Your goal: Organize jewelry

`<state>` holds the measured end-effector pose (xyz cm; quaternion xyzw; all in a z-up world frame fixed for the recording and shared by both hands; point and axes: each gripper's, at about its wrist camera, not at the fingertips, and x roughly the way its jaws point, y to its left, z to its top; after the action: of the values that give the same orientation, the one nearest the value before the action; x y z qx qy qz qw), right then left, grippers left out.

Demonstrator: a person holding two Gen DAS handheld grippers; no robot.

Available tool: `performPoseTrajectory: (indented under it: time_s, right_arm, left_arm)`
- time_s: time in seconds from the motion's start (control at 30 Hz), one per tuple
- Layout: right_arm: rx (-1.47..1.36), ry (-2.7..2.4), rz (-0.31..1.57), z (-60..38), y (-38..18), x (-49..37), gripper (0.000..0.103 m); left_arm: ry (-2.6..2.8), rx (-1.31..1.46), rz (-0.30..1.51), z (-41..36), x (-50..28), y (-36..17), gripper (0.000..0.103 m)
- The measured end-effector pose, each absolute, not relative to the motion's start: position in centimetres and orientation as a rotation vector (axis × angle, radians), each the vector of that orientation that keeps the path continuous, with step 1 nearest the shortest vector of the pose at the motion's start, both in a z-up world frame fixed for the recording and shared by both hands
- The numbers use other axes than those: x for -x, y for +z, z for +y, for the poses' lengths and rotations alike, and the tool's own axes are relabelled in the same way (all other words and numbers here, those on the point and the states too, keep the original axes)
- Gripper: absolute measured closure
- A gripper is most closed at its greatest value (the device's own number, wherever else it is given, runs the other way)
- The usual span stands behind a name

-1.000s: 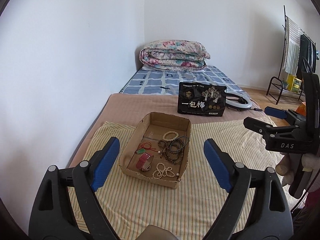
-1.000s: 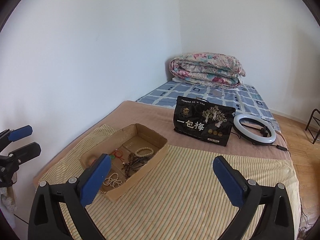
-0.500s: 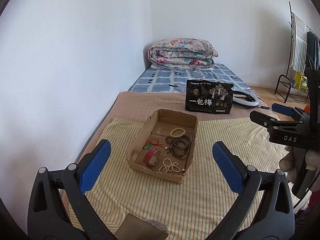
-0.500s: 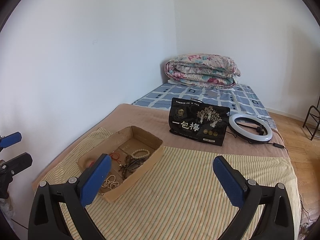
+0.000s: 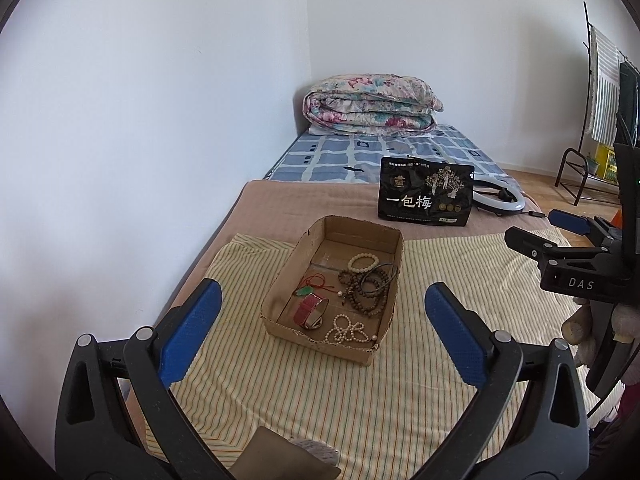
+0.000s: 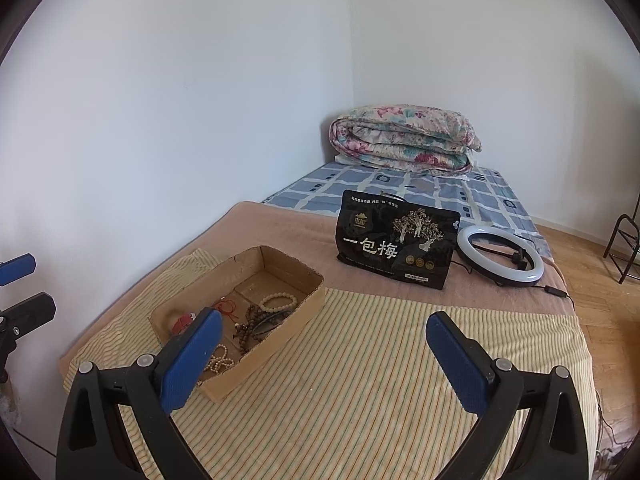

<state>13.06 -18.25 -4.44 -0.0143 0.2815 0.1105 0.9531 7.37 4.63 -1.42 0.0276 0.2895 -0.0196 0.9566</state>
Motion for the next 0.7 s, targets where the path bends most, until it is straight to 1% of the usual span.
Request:
performPoseTrajectory:
  time_s: [0.7]
  right_arm:
    - [0.029,0.226,0.575,-18.22,-4.56,-13.12,0.000]
  left_arm:
    - [-0.042,-0.059,0.592,4.55,-7.39,-1.49,0.000]
